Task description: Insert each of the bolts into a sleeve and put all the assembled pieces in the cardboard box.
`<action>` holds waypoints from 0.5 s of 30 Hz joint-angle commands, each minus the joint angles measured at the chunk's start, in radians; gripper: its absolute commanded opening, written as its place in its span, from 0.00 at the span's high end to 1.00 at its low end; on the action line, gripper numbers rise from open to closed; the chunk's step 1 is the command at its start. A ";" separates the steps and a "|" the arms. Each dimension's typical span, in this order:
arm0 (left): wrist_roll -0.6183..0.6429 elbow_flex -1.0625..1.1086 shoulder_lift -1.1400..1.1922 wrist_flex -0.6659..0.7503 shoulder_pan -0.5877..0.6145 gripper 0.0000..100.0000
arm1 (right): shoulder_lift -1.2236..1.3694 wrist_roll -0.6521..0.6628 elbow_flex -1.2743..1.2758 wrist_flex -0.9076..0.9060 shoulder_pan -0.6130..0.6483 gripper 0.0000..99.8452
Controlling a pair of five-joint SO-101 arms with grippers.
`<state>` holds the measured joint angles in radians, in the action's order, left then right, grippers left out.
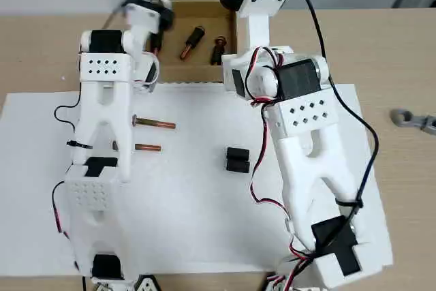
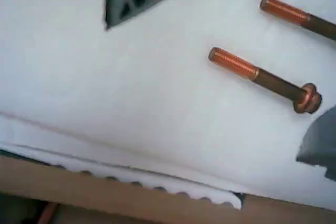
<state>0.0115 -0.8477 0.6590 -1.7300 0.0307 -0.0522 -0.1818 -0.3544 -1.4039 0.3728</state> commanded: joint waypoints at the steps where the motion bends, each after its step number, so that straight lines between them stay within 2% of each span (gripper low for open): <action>1: 0.462 0.025 -0.018 -0.023 0.023 0.92 | -0.044 -0.009 -0.005 -0.007 -0.004 0.81; 4: 0.698 0.116 -0.018 -0.023 0.041 0.92 | -0.050 -0.005 -0.005 -0.076 -0.021 0.81; 6: 0.789 0.180 -0.018 -0.023 0.044 0.92 | -0.054 -0.005 -0.005 -0.143 -0.042 0.81; 10: 0.870 0.269 -0.018 -0.023 0.046 0.92 | -0.056 -0.005 -0.002 -0.259 -0.096 0.81; 15: 0.937 0.285 -0.018 -0.020 0.046 0.92 | -0.051 -0.003 0.009 -0.262 -0.145 0.81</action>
<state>0.9137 -0.5608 0.6590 -1.7315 0.0690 -0.0583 -0.1818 -0.3406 -1.6556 0.2486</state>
